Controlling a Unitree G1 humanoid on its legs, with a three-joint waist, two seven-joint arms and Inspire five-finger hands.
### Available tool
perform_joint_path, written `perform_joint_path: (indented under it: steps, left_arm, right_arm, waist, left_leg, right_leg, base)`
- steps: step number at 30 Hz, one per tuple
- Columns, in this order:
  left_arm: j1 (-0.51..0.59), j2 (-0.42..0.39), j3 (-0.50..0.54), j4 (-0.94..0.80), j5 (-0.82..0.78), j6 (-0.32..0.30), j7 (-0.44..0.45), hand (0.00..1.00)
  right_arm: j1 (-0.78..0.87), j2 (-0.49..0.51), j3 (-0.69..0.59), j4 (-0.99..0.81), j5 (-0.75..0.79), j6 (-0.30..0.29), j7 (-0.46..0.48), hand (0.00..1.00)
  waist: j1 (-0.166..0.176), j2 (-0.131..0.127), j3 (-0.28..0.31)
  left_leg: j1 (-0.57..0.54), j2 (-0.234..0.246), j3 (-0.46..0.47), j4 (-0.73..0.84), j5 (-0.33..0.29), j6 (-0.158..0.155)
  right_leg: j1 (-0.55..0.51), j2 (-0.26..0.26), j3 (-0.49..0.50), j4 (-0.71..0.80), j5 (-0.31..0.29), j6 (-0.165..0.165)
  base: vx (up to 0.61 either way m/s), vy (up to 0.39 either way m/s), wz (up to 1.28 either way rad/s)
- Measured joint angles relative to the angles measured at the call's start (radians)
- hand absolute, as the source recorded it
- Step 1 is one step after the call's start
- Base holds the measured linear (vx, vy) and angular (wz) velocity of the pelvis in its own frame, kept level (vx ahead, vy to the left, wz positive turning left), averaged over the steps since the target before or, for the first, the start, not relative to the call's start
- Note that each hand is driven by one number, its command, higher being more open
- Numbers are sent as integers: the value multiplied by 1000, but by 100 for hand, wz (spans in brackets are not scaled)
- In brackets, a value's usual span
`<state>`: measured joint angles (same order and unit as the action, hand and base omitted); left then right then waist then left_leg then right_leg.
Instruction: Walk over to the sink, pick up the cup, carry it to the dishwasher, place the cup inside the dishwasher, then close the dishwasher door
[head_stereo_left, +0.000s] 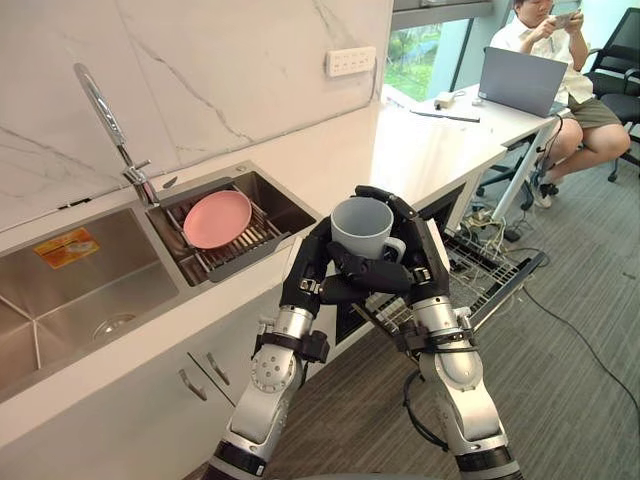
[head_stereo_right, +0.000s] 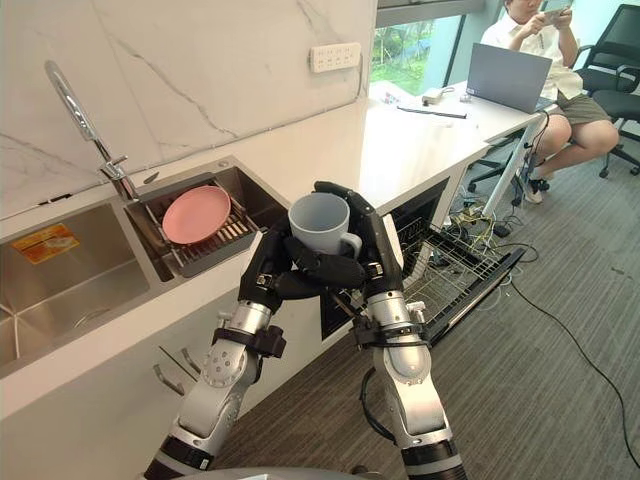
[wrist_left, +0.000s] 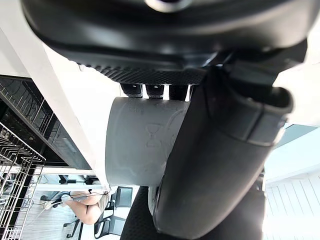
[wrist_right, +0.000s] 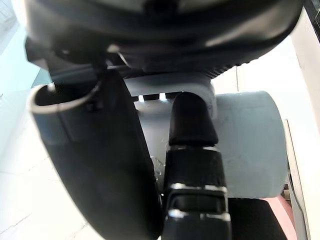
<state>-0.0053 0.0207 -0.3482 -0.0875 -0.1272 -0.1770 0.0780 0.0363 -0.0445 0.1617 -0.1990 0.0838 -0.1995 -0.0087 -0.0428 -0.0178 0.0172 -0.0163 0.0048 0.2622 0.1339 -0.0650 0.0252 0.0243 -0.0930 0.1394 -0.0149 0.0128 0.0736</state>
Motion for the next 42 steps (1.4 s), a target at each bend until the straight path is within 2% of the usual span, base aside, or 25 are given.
perform_joint_path:
  steps: [8,14,18,21,23,26,32,35,39,42]
  left_arm:
    - [19,-2,16,9,-10,0,-18,90]
    - [25,4,25,17,-14,0,-61,90]
    - [116,26,141,18,-74,-1,-58,90]
    - [170,69,208,18,-91,0,-49,90]
    - [175,75,199,15,-116,0,-51,90]
    - [175,59,164,1,-128,0,-63,90]
    - [178,40,163,-2,-146,0,-80,90]
    - [215,48,164,-12,-179,0,-98,90]
    - [313,63,163,-13,-207,13,-177,90]
    - [356,81,163,73,-202,24,-222,90]
  right_arm:
    - [17,17,-8,-7,-116,0,0,30]
    - [17,-25,-49,-33,-203,0,-2,30]
    - [13,-34,-338,-78,-206,-1,-107,30]
    - [13,-67,-466,-91,-199,-1,-169,30]
    - [14,-83,-466,-109,-186,-1,-170,30]
    - [15,-83,-442,-125,-187,-3,-156,30]
    - [62,-84,-414,-113,-193,-5,-135,30]
    - [107,-98,-413,-12,-196,-6,-115,30]
    - [145,-104,-414,123,-196,17,-89,30]
    - [154,-109,-412,192,-195,24,-73,30]
  waist:
    - [-3,-3,7]
    - [-6,-1,19]
    - [-7,-1,32]
    - [-21,0,32]
    - [-34,0,32]
    - [-33,1,33]
    - [-28,7,37]
    - [-29,9,38]
    - [-29,15,41]
    - [-27,19,41]
  left_leg:
    - [8,4,1,0,-10,-9]
    - [12,4,9,0,-24,-18]
    - [12,4,15,5,-28,-12]
    - [11,11,25,18,-37,-10]
    - [11,12,28,19,-40,-9]
    - [11,13,28,24,-46,-12]
    - [5,16,27,33,-52,-15]
    - [-3,16,25,37,-54,-13]
    - [-12,16,21,38,-54,-12]
    - [-26,17,14,39,-54,-13]
  right_leg:
    - [10,6,2,-4,0,6]
    - [10,6,10,-2,-4,9]
    - [10,6,13,-1,-4,10]
    - [10,9,15,-2,-4,10]
    - [10,9,16,-2,-4,10]
    - [11,9,17,-1,-4,10]
    - [11,7,14,0,-4,10]
    - [7,6,11,-2,-5,10]
    - [1,5,7,-7,-5,10]
    - [-8,5,0,-9,-5,9]
  base:
    - [0,0,0]
    - [4,-1,-3]
    - [11,-1,-3]
    - [28,-12,-10]
    - [0,-11,-5]
    - [-5,-3,-1]
    - [-6,-2,0]
    - [2,-2,1]
    - [11,-9,3]
    - [4,-13,6]
